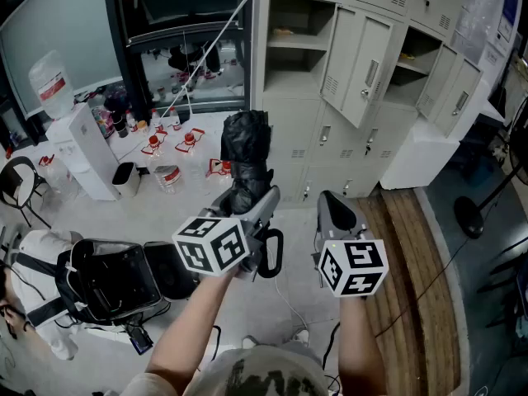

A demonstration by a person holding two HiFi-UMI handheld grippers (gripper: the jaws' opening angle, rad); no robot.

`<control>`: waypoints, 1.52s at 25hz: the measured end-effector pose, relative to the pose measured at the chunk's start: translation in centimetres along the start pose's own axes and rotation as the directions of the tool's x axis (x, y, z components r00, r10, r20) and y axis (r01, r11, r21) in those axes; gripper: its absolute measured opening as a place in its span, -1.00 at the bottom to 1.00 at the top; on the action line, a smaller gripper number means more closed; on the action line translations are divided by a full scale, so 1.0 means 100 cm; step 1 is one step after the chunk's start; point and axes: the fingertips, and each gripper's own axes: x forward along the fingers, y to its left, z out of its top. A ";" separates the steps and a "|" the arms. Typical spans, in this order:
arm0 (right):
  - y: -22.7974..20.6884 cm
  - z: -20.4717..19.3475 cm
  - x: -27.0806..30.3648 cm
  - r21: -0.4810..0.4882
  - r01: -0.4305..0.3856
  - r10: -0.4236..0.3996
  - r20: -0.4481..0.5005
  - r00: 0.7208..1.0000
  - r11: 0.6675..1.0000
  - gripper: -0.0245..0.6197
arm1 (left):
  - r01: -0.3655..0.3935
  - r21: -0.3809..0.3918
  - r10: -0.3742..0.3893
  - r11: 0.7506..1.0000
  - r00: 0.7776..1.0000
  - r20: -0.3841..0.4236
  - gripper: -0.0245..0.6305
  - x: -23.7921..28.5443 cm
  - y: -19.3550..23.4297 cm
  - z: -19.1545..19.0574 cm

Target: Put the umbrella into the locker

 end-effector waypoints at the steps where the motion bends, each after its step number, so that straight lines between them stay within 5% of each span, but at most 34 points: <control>1: 0.001 0.000 0.001 0.005 0.004 -0.004 -0.001 1.000 1.000 -0.93 | 0.003 -0.006 -0.003 1.000 1.000 -0.003 -0.04 0.000 0.001 0.001; 18: -0.031 -0.011 0.049 0.000 -0.015 0.015 -0.016 1.000 1.000 -0.93 | 0.032 -0.059 -0.035 0.998 0.999 -0.041 -0.04 0.062 0.020 -0.008; 38: -0.177 0.010 0.196 -0.015 -0.142 0.142 -0.020 0.990 0.990 -0.93 | -0.029 -0.089 0.025 0.996 0.999 -0.046 -0.04 0.256 0.051 0.021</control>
